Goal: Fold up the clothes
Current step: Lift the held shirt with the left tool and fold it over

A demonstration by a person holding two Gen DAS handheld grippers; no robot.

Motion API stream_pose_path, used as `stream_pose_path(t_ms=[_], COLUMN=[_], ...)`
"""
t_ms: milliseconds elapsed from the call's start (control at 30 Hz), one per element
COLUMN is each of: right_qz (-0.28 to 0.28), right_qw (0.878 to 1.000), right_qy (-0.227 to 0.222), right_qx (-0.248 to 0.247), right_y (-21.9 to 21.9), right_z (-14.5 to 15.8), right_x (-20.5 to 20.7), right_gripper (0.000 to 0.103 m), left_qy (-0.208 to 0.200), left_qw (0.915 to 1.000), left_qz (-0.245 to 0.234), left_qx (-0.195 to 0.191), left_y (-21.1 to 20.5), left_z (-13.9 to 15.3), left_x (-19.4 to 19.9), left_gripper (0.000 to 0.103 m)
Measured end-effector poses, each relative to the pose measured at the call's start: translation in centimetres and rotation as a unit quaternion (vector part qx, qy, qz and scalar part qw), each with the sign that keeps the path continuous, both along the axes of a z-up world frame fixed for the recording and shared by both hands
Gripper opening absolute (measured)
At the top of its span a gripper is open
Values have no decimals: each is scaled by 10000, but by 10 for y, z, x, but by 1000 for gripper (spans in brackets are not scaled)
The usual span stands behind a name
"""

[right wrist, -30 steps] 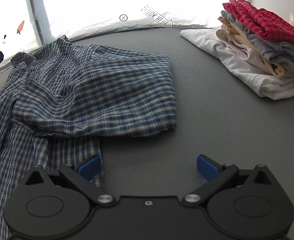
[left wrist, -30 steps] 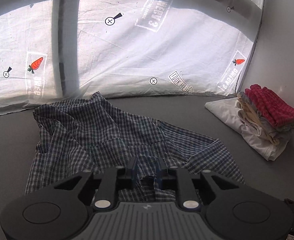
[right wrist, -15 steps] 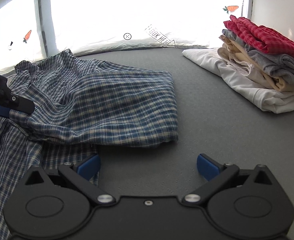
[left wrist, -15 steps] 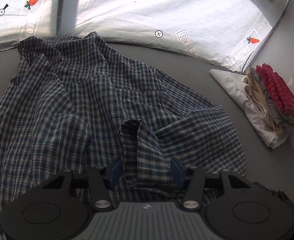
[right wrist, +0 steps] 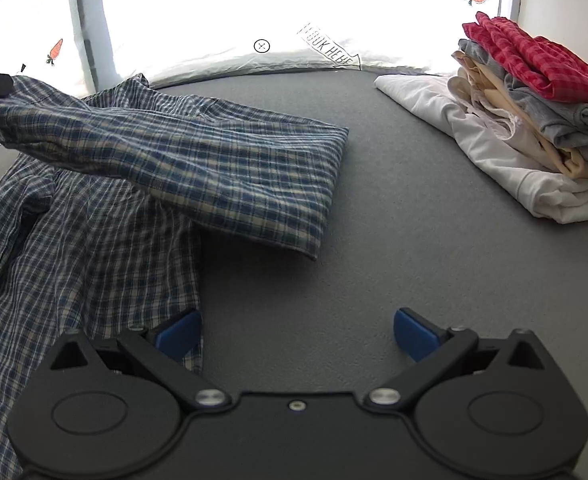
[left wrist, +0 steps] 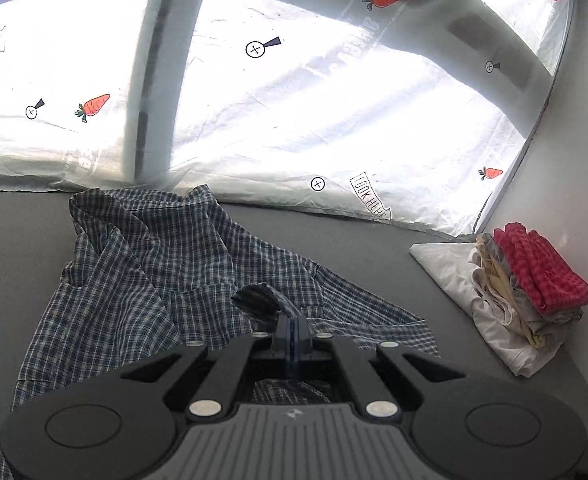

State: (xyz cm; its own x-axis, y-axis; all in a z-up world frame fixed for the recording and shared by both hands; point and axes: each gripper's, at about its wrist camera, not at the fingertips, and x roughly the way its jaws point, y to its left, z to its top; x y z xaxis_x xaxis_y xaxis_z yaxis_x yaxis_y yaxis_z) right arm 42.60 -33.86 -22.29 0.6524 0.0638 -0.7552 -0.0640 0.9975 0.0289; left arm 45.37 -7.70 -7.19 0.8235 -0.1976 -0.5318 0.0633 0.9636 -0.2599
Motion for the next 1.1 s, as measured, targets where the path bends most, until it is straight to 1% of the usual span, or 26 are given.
stream_pose_path(t_ms=[67,167,300,333,467,533,633,733,900,1000,1100], right_qz=[10,2,198,247,280,203,69,-25,-202,-316,-524], right_qw=[9998,9998,9995,9992,9981,9981,9975,9965,9965,9959,9952], right_qy=[177,174,192,176,86,67,63,19,37,59,48], right_qx=[-1,14,-172,-242,-548,-575,-696,-835,-805,-851,-822], right_y=[4,15,38,44,65,71,80,91,112,127,141], right_z=[3,5,8,9,16,20,24,26,28,27,26], right_x=[0,-10,-26,-30,-42,-45,-50,-53,-55,-52,-49], right_gripper=[103,103,103,103,103,103,103,103,103,103,103], left_qy=[-190,-363,-224,-182,-86,-56,-50,-44,-119,-337,-681], left_qw=[9996,9976,9943,9930,9891,9876,9863,9859,9878,9905,9916], left_qz=[188,524,1044,1161,1468,1570,1645,1674,1551,1337,1101], left_qx=[112,267,65,66,37,60,93,36,-14,-18,25], left_y=[15,41,85,96,133,148,167,184,207,216,223], left_z=[13,26,26,25,24,24,23,22,23,33,49], left_x=[-10,-24,-40,-45,-59,-63,-69,-72,-67,-55,-41], left_gripper=[0,0,0,0,0,0,0,0,0,0,0])
